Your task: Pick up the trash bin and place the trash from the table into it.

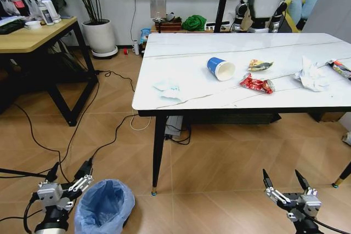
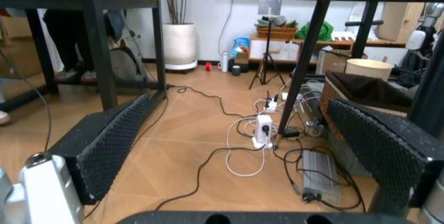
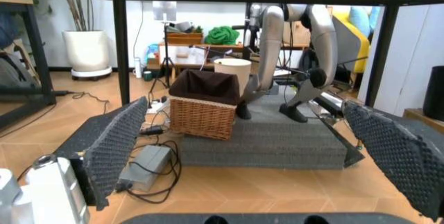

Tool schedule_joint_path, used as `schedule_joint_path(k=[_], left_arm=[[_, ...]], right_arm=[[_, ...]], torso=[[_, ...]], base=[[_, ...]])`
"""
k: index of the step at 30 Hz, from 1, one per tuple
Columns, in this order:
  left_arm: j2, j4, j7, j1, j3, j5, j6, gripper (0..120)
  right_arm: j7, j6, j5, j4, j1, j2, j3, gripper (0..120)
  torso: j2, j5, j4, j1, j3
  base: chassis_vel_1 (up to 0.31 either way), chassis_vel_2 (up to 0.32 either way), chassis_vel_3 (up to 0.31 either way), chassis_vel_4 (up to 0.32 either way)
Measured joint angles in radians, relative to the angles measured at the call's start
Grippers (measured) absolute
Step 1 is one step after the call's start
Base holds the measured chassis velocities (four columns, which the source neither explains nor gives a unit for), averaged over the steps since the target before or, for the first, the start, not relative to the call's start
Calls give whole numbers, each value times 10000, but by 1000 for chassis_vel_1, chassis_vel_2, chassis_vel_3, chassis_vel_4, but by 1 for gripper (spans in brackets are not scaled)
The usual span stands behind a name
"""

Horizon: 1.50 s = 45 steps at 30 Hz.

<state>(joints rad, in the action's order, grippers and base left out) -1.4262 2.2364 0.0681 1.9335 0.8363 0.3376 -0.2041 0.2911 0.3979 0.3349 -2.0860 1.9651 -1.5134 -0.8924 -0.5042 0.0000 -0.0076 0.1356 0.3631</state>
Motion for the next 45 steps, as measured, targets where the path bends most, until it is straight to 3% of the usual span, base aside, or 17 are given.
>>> schedule_joint_path(k=[45], left_arm=[[-16, -79, 72, 6, -50, -45, -19, 100]], right_arm=[[10, 22, -44, -43, 35, -24, 33, 100]], torso=[[1736, 0, 0, -623, -1116]], base=[[0, 0, 0, 0]])
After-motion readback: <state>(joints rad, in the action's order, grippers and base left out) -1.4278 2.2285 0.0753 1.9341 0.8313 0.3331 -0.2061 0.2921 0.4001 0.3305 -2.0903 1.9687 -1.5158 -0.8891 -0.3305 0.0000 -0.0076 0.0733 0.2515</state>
